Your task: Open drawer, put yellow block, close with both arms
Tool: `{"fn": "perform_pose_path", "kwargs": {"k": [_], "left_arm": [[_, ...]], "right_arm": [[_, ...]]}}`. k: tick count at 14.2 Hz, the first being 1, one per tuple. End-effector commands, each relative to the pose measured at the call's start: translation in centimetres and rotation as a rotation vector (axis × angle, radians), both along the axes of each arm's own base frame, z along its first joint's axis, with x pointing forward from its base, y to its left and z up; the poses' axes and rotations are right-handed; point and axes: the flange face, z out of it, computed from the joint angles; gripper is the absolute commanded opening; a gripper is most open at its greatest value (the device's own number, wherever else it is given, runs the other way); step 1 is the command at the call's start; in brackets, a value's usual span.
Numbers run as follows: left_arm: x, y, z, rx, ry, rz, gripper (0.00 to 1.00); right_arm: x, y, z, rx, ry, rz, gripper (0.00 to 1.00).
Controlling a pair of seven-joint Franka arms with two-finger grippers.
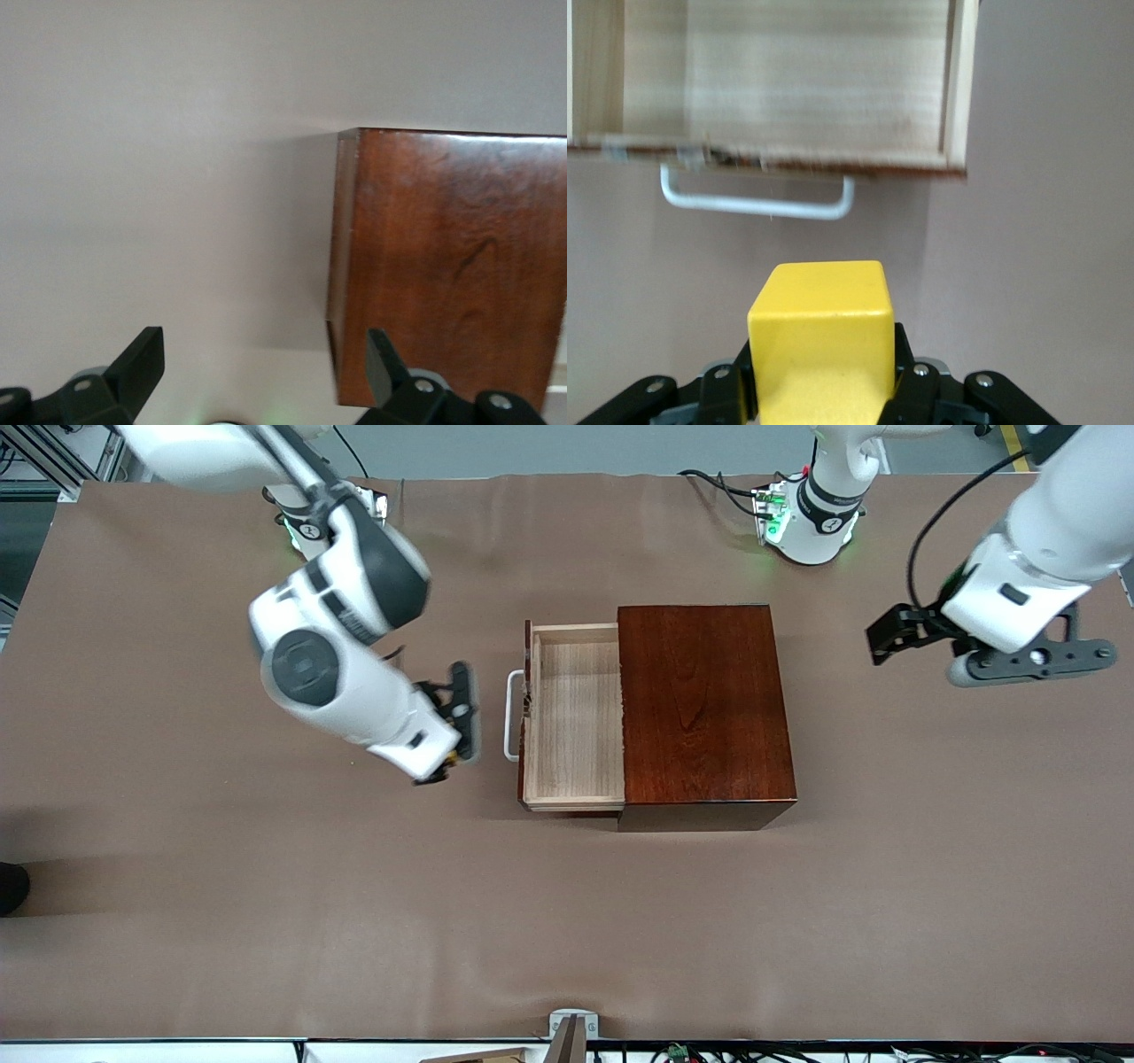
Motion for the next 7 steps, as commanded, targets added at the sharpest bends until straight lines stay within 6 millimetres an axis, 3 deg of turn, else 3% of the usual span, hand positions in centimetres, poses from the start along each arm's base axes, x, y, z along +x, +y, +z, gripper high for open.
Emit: {"fn": "perform_pose_path", "kwargs": {"k": [1, 7], "left_arm": [[0.2, 4.0, -0.3, -0.04, -0.008, -0.047, 1.0], [0.5, 4.9, -0.5, -0.028, -0.019, -0.073, 1.0]], "right_arm": [[-2.2, 3.8, 1.2, -0.043, -0.05, -0.043, 0.0], [-8.0, 12.1, -0.2, -0.106, -0.136, -0.042, 0.0]]}}
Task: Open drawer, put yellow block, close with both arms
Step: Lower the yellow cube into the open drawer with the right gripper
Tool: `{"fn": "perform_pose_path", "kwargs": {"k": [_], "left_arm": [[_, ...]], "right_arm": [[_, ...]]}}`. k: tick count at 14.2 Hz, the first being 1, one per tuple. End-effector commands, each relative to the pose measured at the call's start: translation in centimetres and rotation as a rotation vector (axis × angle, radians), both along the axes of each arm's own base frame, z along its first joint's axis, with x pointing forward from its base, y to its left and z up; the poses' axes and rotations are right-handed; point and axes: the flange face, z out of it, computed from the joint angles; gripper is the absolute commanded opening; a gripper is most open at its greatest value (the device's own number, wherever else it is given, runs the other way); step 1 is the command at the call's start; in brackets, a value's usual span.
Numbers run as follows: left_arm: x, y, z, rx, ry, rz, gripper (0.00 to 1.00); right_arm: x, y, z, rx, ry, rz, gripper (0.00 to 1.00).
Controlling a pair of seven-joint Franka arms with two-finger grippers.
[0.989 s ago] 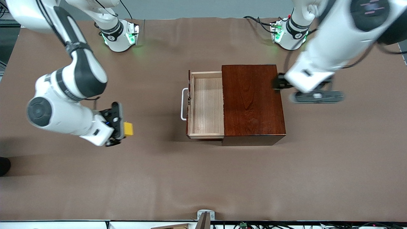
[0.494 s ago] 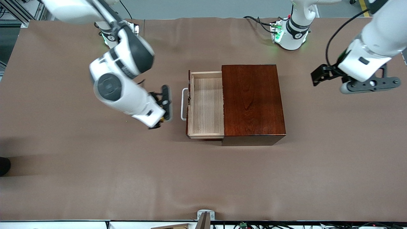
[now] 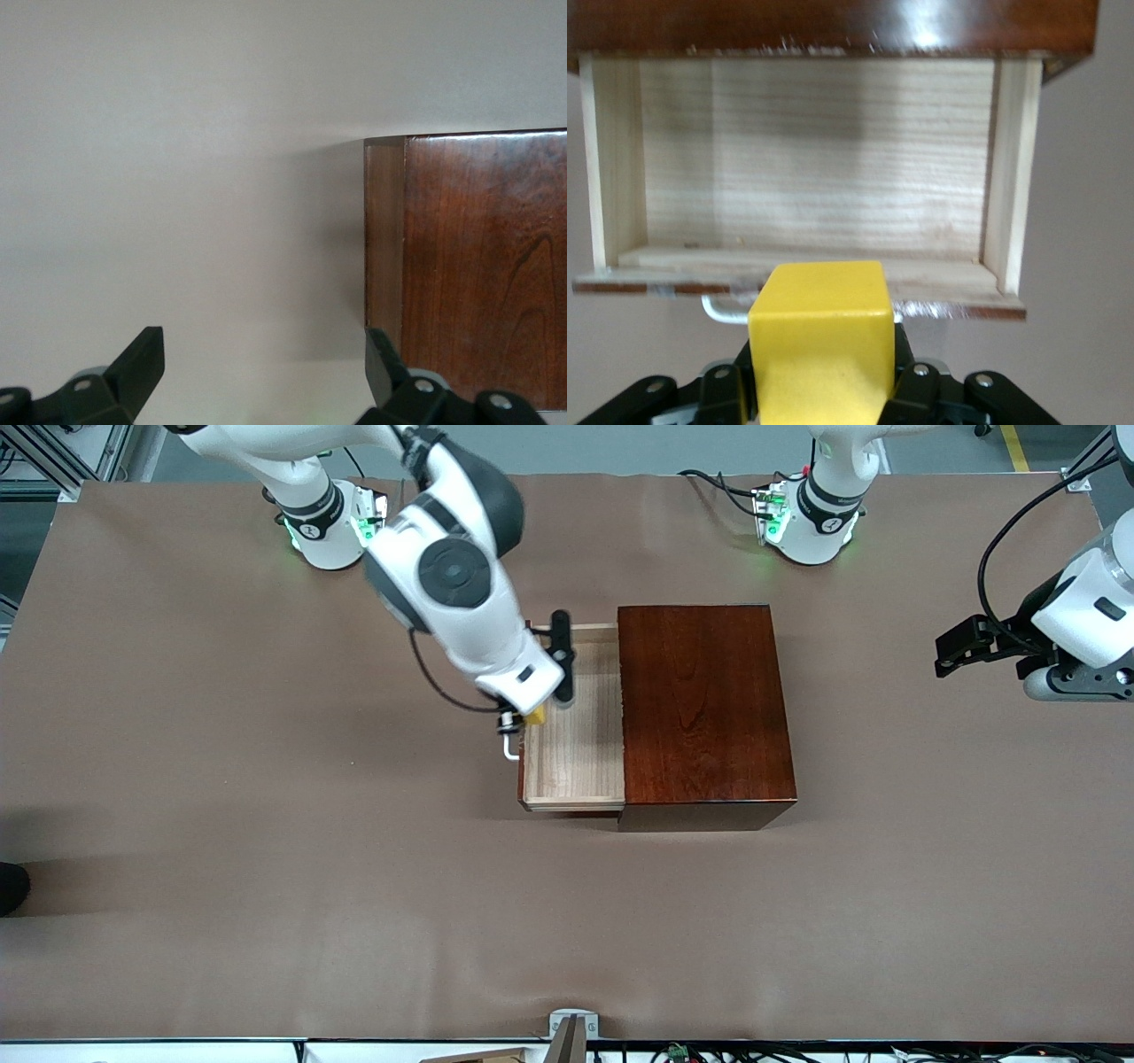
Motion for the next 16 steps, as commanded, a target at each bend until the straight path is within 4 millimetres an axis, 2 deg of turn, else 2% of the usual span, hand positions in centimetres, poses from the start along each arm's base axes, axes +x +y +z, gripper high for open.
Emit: {"fn": "perform_pose_path", "kwargs": {"k": [1, 3, 5, 9, 13, 16], "left_arm": [[-0.4, 0.0, 0.0, -0.005, -0.008, -0.012, 1.0], [0.0, 0.7, -0.4, -0.007, -0.008, 0.0, 1.0], [-0.1, 0.4, -0.1, -0.007, -0.016, -0.003, 1.0], [0.1, 0.4, -0.4, -0.002, -0.014, -0.004, 1.0], [0.1, 0.5, -0.4, -0.002, -0.014, -0.003, 1.0], [0.2, 0.5, -0.6, -0.003, -0.011, -0.003, 1.0]], "right_arm": [[-1.7, 2.8, -1.1, -0.046, -0.067, -0.028, 0.0], [-2.6, 4.1, -2.3, -0.054, -0.073, -0.029, 0.0], [-3.1, 5.1, -3.4, -0.046, -0.079, -0.012, 0.0], [-2.7, 5.4, -5.2, -0.056, -0.094, -0.004, 0.0], [-2.8, 5.7, -8.5, -0.074, -0.041, -0.096, 0.0], [-2.9, 5.8, -9.6, -0.079, -0.022, -0.143, 0.0]]}}
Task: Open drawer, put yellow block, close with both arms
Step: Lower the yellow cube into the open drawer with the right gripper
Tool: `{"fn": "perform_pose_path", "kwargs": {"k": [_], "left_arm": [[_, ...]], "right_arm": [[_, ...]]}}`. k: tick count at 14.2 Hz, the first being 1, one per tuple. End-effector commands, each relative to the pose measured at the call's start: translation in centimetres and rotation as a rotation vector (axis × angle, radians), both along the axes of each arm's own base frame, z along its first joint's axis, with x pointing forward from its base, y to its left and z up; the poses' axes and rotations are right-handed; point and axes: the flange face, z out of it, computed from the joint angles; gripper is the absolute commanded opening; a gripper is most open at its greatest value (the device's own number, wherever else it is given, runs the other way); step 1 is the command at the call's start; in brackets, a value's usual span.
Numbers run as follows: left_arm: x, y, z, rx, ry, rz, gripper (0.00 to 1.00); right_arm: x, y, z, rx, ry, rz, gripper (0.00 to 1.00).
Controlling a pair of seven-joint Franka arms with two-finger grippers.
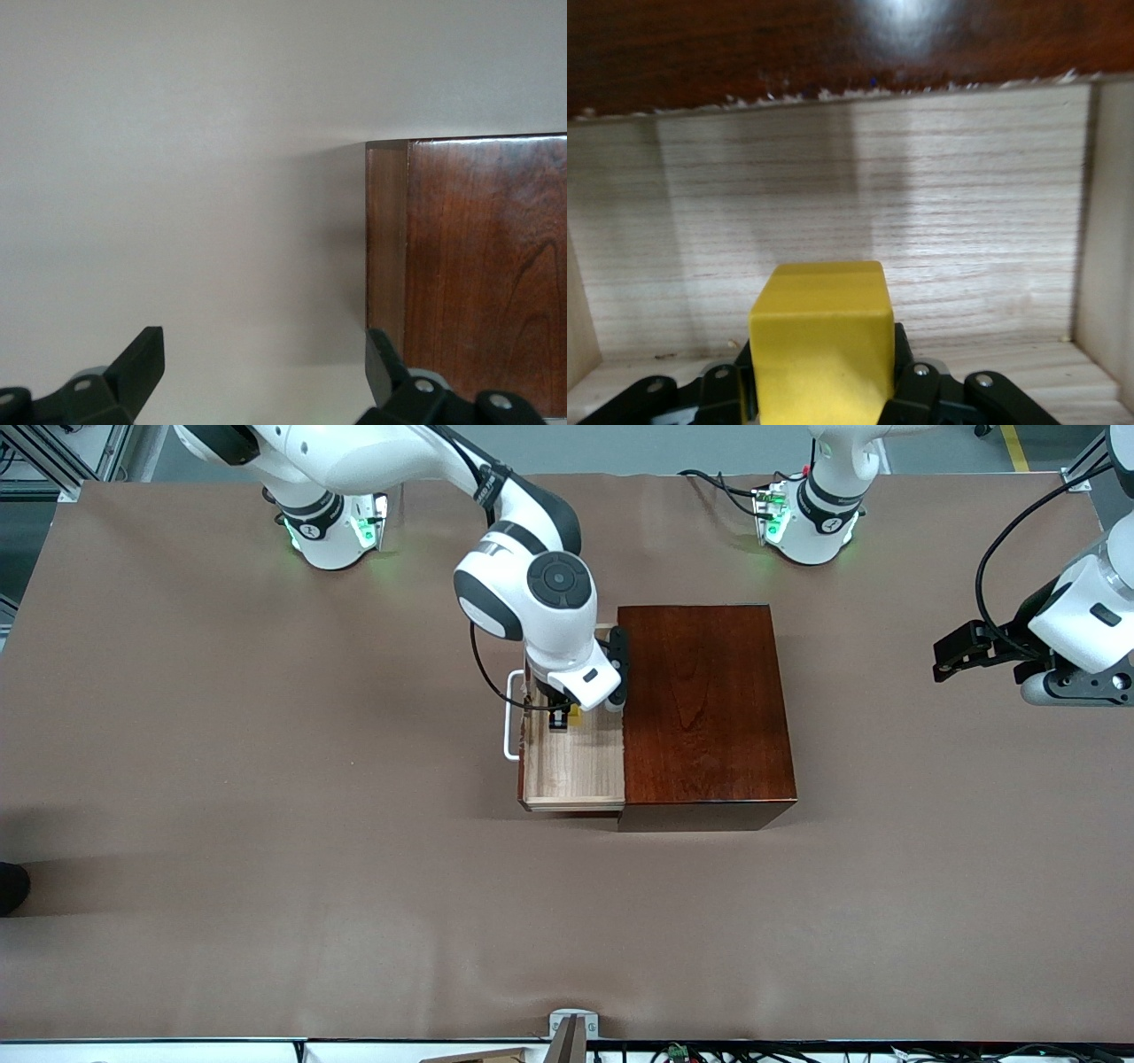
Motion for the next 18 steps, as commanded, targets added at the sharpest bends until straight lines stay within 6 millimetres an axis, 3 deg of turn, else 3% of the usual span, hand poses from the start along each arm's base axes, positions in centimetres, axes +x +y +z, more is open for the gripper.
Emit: {"fn": "perform_pose_path", "kwargs": {"k": [1, 9, 11, 12, 18], "left_arm": [[0.0, 0.1, 0.0, -0.002, -0.008, -0.01, 1.0], [0.0, 0.1, -0.1, -0.003, -0.008, -0.01, 1.0], [0.1, 0.1, -0.2, -0.003, -0.005, -0.01, 1.0], [0.1, 0.1, -0.2, -0.003, -0.005, -0.01, 1.0], [0.2, -0.4, -0.4, -0.003, -0.003, -0.011, 1.0]], "right_arm": [[-0.3, 0.6, -0.6, -0.003, -0.001, -0.032, 0.0], [-1.1, 2.4, -2.3, 0.04, -0.027, 0.003, 0.0], [-1.1, 2.4, -2.3, 0.04, -0.027, 0.002, 0.26], [-1.1, 2.4, -2.3, 0.04, -0.027, 0.002, 0.98], [-0.1, 1.5, -1.4, 0.046, -0.025, -0.028, 1.0]]}}
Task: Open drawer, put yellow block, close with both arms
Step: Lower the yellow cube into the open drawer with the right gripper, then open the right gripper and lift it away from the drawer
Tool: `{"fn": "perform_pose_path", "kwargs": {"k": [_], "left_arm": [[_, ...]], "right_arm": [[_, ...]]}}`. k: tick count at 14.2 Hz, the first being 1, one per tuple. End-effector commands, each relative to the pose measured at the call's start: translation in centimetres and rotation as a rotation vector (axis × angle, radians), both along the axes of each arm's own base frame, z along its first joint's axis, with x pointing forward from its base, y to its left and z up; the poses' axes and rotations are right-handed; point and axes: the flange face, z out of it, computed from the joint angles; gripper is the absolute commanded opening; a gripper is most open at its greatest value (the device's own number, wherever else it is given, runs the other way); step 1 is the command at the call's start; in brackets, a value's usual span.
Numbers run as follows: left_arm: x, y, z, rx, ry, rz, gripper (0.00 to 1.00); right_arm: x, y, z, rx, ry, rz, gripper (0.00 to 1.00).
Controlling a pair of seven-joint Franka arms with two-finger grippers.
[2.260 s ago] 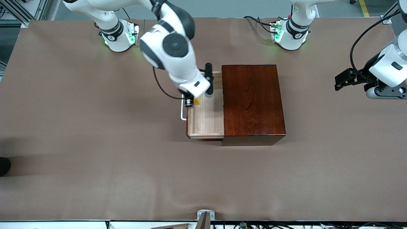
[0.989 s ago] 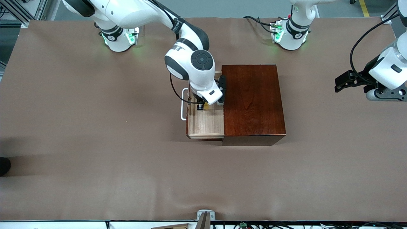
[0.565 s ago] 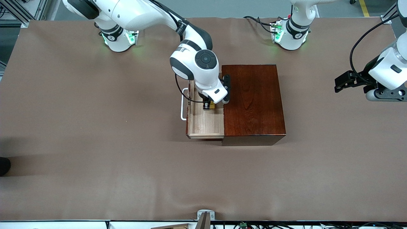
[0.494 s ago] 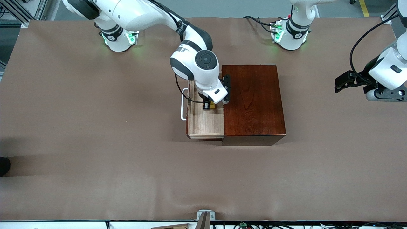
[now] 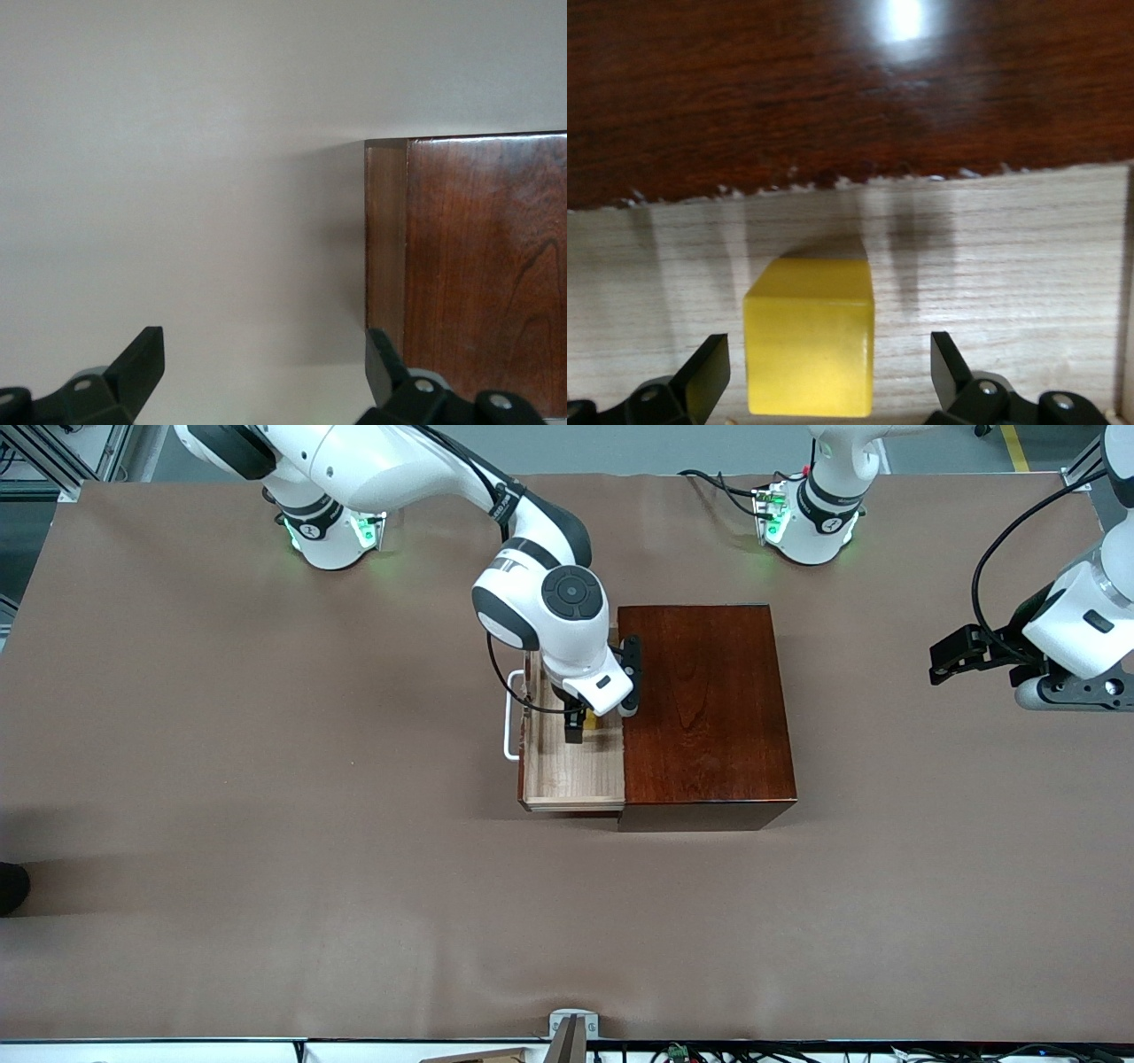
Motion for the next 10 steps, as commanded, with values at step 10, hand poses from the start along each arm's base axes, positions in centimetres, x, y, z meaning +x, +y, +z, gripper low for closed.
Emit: {"fn": "perform_pose_path", "kwargs": {"k": [10], "left_arm": [[0.6, -0.4, 0.7, -0.004, -0.052, -0.004, 1.0]], "right_arm": [[2.7, -4.9, 6.9, -0.018, 0.005, -0.15, 1.0]]}}
